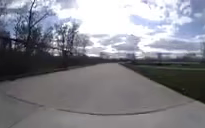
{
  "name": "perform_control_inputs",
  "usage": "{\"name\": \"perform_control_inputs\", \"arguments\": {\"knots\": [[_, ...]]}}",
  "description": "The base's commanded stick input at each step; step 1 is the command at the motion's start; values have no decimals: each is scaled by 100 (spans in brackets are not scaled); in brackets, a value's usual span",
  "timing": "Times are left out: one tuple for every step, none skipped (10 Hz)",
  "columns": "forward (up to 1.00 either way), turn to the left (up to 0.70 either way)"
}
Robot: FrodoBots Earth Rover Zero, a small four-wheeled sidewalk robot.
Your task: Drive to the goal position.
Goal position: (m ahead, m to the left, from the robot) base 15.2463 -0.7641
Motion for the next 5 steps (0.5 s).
{"name": "perform_control_inputs", "arguments": {"knots": [[100, -13], [100, -20], [100, -13], [100, -12], [100, -21]]}}
